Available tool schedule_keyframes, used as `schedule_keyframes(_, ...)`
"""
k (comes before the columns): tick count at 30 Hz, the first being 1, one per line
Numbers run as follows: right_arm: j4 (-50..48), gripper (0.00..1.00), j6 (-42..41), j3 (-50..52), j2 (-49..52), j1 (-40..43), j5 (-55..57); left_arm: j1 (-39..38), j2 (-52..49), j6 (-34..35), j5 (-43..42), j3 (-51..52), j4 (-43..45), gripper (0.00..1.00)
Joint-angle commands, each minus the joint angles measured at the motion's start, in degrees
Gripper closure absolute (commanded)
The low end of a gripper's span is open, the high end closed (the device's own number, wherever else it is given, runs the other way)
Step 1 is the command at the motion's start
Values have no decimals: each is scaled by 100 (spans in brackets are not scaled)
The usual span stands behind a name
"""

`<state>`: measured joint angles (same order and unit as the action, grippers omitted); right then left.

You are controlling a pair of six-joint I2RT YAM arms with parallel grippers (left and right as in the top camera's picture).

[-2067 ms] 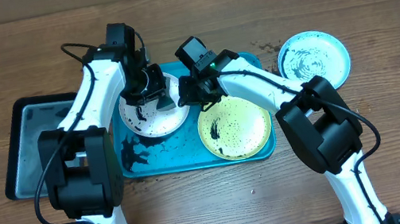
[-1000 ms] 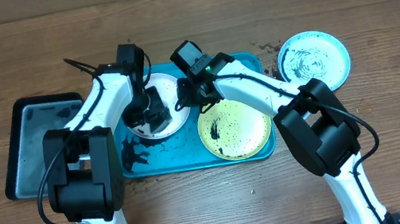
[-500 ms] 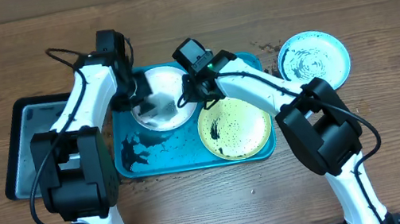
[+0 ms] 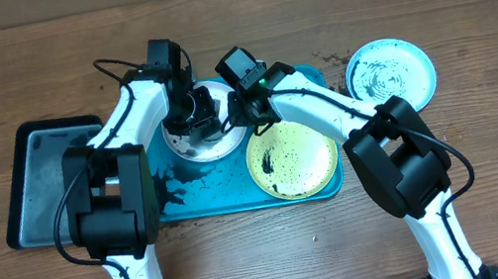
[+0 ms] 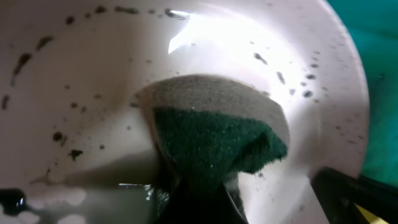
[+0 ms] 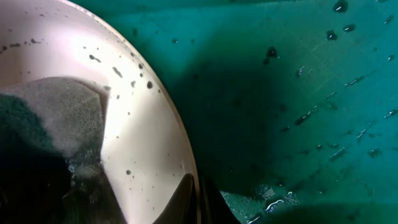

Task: Clean dirty plates on tray and stack at the side
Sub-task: 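Scrub the white plate with the sponge in the left gripper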

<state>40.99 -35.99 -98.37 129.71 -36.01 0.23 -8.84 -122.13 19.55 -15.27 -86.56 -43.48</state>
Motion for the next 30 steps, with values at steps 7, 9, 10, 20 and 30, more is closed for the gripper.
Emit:
schedule_keyframes(7,153,96,-26,90,94,83,271,413,-341,398,2017,-4,-717,96)
schedule_keyframes(9,153,96,-28,90,94,83,271,511,-337,560,2509,-120,-1019,96)
schedule_keyframes(10,153,96,-26,90,94,83,271,566,-337,636,2743,-201,-1187,96)
schedule_keyframes(20,111,96,-26,90,94,81,269,758,-332,638,2579,-1233,-1843,96)
schedule_keyframes(30,-17,96,-26,90,94,81,175,605,-352,267,-46,-1104,-697,96)
